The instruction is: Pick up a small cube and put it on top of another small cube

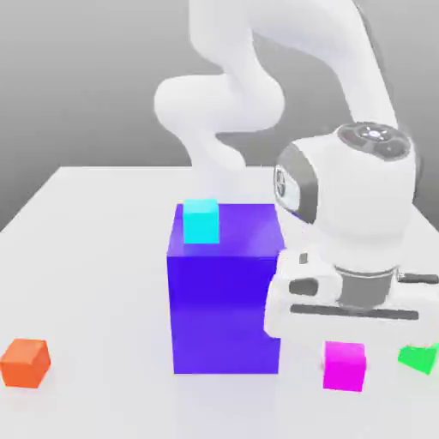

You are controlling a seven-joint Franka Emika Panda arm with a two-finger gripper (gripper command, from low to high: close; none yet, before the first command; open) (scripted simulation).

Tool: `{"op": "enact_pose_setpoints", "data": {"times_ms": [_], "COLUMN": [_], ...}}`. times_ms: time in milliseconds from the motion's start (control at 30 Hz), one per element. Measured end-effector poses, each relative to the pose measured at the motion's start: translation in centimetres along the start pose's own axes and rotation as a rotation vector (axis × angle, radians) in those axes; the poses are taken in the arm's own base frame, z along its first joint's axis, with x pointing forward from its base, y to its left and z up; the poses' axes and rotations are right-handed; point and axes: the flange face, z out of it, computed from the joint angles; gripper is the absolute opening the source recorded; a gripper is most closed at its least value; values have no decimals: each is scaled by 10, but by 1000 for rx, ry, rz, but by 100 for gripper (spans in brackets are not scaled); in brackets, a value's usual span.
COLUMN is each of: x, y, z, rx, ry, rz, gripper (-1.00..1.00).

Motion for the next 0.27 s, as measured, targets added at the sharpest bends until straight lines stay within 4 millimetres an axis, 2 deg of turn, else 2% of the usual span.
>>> {"op": "enact_pose_setpoints", "data": {"times_ms": [67,100,133,167,267], "x": [-60,-89,-103,-111,-111], "y": [-16,-23,-25,-25,-25], "z": [10,23,36,49,49], "rx": [-6,-10,-11,-12,-12], "ry": [8,13,15,15,15], "rz": [-150,-223,-259,-278,-278], "gripper": [-100,-100,-100,100,100]}}
